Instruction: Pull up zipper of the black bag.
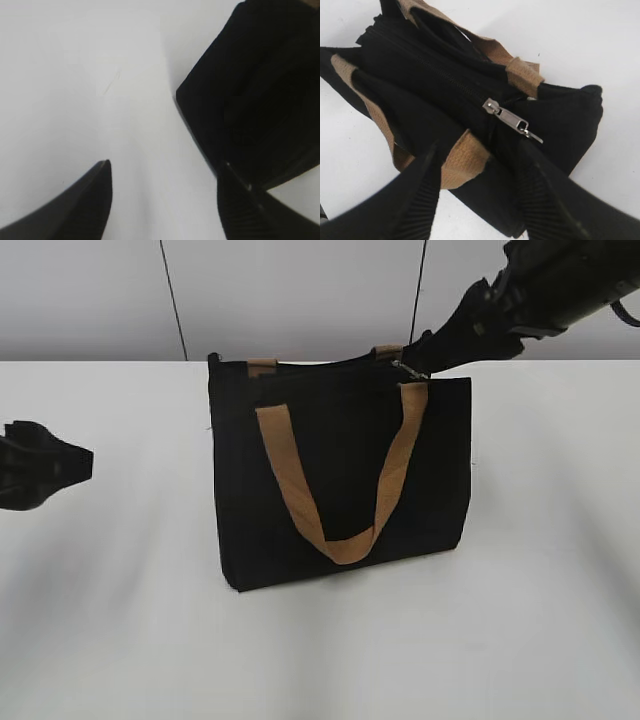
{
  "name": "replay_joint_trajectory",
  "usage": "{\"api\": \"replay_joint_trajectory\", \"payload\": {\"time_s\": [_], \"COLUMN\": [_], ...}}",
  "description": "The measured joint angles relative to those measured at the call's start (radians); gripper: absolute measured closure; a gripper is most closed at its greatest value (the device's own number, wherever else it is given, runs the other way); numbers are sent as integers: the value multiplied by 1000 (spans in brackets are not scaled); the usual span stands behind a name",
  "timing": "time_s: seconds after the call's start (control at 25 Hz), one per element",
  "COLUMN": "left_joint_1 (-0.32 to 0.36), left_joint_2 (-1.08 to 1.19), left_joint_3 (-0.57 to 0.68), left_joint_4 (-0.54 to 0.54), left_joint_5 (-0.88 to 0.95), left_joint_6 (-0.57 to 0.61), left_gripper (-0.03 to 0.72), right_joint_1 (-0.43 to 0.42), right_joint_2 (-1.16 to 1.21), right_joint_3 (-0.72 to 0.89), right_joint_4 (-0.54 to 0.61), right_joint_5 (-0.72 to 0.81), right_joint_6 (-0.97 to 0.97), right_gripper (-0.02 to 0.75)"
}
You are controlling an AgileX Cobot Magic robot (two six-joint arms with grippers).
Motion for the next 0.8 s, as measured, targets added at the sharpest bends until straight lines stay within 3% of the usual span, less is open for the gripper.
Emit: {"api": "replay_joint_trajectory", "payload": {"time_s": [0.24,0.48,0.8], "left_joint_1": [0,-5,-5], "left_joint_2": [-51,-161,-475], "left_joint_3": [-132,-146,-147], "left_joint_4": [-48,-52,-6], "left_joint_5": [287,458,678], "left_joint_6": [0,4,41], "left_gripper": [193,193,193], "right_joint_1": [60,64,64], "right_joint_2": [-61,-246,-626], "right_joint_3": [19,205,444], "right_joint_4": [-177,-204,-248], "right_joint_5": [4,3,9], "right_joint_6": [184,219,304], "right_gripper": [356,356,356]}}
